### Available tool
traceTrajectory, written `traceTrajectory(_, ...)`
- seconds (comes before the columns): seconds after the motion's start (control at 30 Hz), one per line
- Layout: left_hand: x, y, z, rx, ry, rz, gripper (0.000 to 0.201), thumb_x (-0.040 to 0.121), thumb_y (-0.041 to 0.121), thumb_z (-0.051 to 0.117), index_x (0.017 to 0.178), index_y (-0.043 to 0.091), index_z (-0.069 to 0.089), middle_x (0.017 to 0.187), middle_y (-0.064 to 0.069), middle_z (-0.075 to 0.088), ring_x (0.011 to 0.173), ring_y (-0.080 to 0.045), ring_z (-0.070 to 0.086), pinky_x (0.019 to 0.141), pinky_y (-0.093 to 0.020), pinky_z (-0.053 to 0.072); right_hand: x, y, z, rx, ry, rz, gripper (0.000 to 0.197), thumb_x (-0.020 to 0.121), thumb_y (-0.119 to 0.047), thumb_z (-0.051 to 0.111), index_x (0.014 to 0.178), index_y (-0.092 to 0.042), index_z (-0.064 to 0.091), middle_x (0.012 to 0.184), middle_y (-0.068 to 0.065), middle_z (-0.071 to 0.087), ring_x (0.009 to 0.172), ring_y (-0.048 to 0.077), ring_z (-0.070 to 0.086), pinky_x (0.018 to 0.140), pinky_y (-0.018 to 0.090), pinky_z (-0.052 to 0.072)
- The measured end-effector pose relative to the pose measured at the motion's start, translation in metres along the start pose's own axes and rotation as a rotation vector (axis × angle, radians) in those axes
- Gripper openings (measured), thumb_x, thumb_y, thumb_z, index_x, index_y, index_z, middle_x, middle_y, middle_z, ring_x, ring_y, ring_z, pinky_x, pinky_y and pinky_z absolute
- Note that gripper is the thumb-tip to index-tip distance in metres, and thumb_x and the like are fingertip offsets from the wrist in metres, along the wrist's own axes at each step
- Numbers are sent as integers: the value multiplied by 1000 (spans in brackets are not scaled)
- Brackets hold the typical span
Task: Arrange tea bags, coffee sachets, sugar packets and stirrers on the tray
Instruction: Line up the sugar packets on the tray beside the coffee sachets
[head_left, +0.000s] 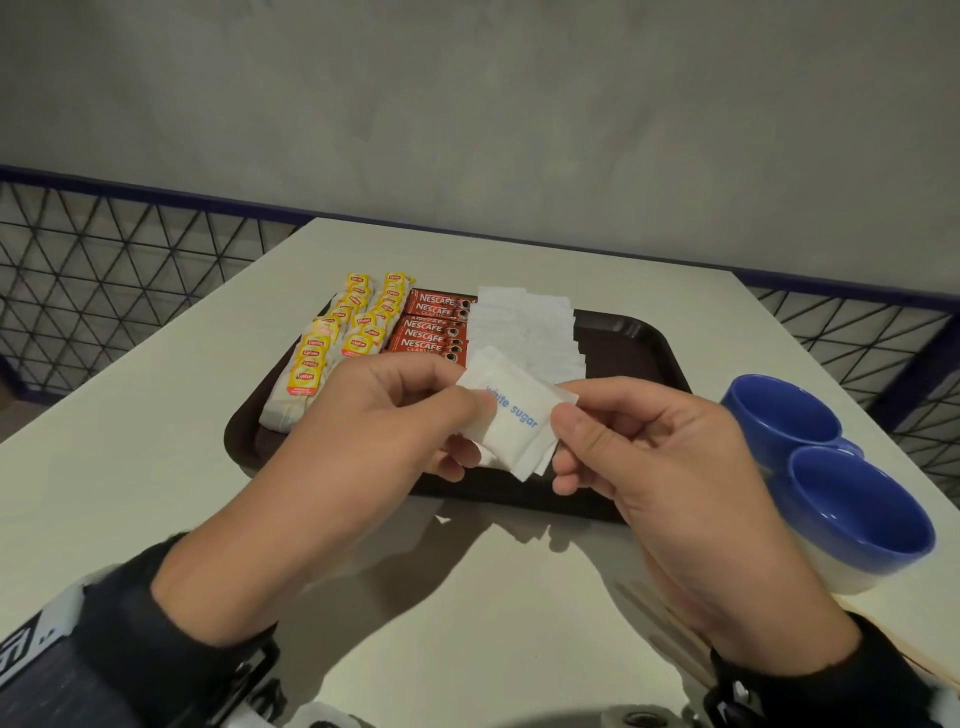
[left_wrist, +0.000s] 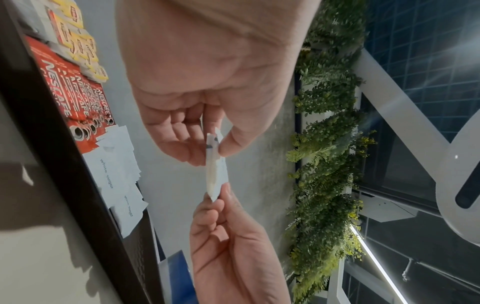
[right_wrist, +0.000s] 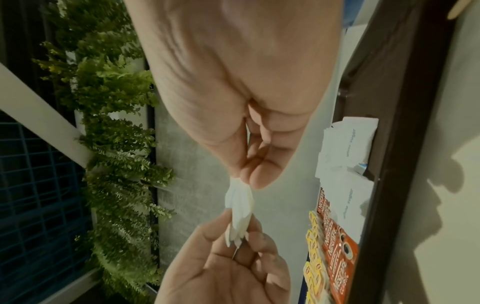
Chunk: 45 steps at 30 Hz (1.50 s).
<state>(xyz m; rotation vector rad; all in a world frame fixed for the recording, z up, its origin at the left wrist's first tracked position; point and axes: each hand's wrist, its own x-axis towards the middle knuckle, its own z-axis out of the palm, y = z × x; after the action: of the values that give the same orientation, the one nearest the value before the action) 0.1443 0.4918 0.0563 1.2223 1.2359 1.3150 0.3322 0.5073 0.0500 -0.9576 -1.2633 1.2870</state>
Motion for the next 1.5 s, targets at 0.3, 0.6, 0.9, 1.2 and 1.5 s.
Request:
traceTrajectory(0.3, 1, -3, 0, -2, 13, 63, 11, 88, 16, 72, 84, 9, 80, 87, -8, 80, 74, -14, 70, 68, -29, 56, -1, -4, -1, -107, -10, -29, 10, 89, -10, 71, 86, -11, 81, 68, 18, 68, 57, 19, 60, 62, 33, 58)
traceTrajectory(0.6, -4, 0, 4, -72, -100, 88, 8, 83, 15, 72, 85, 10, 77, 87, -7, 80, 73, -13, 71, 65, -27, 57, -9, -19, -11, -234, -51, -93, 12, 90, -4, 69, 94, -11, 78, 72, 10, 70, 59, 15, 54, 56, 24, 49)
traceTrajectory(0.9, 1, 2, -3, -28, -68, 125, 6, 88, 8, 74, 91, 12, 77, 91, -10, 80, 79, -21, 72, 76, -35, 62, -13, -30, 7, -390, -40, -113, 13, 95, -10, 67, 104, -15, 74, 84, 9, 73, 59, 16, 57, 56, 28, 53)
traceTrajectory(1.2, 12, 11, -20, -101, 76, 89, 13, 93, 10, 71, 86, 19, 76, 87, -4, 75, 76, -17, 67, 68, -24, 56, 52, -34, -47, -584, 42, 281, 8, 91, -1, 71, 98, 0, 73, 74, 7, 70, 71, 19, 62, 64, 30, 55)
traceTrajectory(1.5, 13, 10, -21, -55, 85, 92, 16, 93, 11, 70, 82, 21, 75, 84, 1, 74, 77, -15, 68, 70, -28, 52, 68, -2, -39, -644, 42, 509, 17, 90, 3, 70, 107, -1, 72, 108, 24, 72, 78, 22, 67, 69, 32, 65)
